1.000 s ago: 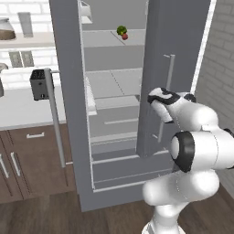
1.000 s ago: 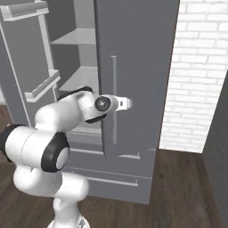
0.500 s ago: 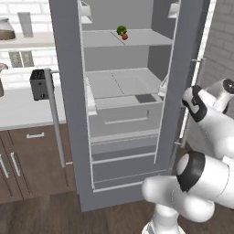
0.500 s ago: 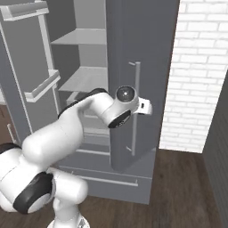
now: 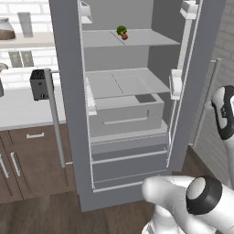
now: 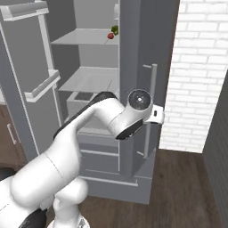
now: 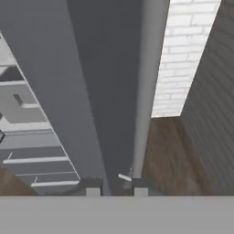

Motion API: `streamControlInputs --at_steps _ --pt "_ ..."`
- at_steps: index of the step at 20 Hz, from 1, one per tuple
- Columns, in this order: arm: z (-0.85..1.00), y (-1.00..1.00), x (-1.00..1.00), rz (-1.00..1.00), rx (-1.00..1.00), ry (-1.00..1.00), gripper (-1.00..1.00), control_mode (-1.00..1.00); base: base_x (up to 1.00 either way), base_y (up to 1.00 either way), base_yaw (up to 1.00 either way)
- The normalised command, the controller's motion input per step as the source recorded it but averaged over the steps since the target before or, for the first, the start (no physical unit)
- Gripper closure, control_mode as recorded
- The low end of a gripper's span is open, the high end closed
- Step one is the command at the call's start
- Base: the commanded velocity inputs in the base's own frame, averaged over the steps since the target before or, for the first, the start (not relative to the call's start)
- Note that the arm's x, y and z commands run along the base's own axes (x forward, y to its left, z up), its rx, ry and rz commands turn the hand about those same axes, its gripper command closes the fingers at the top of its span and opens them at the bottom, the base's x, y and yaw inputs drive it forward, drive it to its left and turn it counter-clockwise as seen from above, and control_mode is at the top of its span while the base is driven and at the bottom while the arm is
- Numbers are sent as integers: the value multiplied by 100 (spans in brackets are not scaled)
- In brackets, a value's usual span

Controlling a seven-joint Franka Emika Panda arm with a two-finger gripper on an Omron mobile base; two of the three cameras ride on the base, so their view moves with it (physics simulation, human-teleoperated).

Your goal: Take the strawberry from the fridge and place it on top of the pancake, located on the dining counter.

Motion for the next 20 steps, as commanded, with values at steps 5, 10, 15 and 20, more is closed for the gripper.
streamControlInputs --at_steps 5,10,15,20 --pt "14 87 -52 -5 -33 3 -100 -100 0 0 0" --pt "8 100 4 -8 -52 34 -100 -100 0 0 0" --pt "25 66 64 0 -59 49 -100 -100 0 0 0" --pt "59 9 98 0 -39 46 -100 -100 0 0 0"
